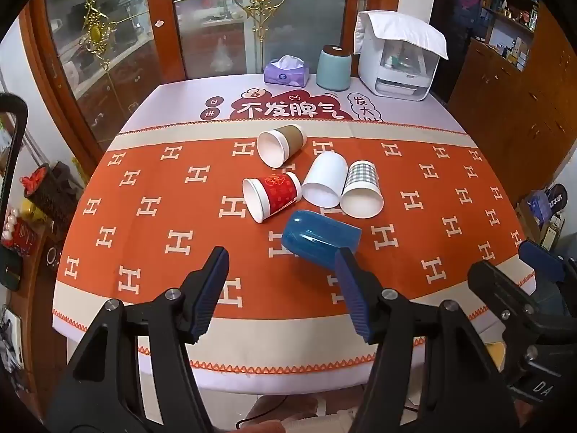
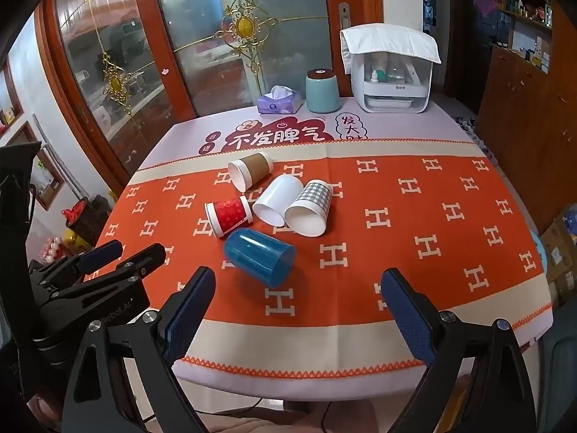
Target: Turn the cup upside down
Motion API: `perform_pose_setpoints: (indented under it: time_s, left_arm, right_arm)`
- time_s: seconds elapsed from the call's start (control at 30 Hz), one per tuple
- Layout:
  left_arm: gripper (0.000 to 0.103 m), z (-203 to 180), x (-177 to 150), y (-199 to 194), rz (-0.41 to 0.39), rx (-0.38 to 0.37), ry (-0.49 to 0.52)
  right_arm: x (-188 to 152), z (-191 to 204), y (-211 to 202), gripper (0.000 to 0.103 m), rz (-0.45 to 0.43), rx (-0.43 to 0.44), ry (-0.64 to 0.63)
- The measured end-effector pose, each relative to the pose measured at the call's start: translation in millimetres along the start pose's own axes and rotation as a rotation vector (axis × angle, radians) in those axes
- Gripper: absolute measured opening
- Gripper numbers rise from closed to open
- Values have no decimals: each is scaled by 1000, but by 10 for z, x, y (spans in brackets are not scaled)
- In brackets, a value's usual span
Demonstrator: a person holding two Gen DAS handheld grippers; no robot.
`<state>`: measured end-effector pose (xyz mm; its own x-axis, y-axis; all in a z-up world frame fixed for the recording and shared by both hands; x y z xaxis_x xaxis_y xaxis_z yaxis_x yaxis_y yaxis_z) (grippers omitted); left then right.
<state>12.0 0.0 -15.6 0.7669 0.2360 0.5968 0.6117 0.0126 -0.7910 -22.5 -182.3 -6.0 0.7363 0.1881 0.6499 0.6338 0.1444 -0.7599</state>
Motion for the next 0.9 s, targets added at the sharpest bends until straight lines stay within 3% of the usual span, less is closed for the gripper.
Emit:
perform_pose_setpoints:
  time_s: [0.9]
  left_arm:
    - [58,-107,67,30,0,4,26]
  right_arm:
    - [85,-27,42,94,-13,2,-22]
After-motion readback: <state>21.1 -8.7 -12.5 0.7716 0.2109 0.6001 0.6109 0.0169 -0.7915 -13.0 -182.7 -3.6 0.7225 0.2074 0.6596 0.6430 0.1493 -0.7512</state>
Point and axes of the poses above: each gripper's, at about its wrist camera, not at the fingertips, and y roughly the way its jaws point, z to its left, x to its top, the point moved 2 cm from there along y, roughly the way its jaws point, and after that the axes turned 11 degrees about -y, right-handed, at the moved point
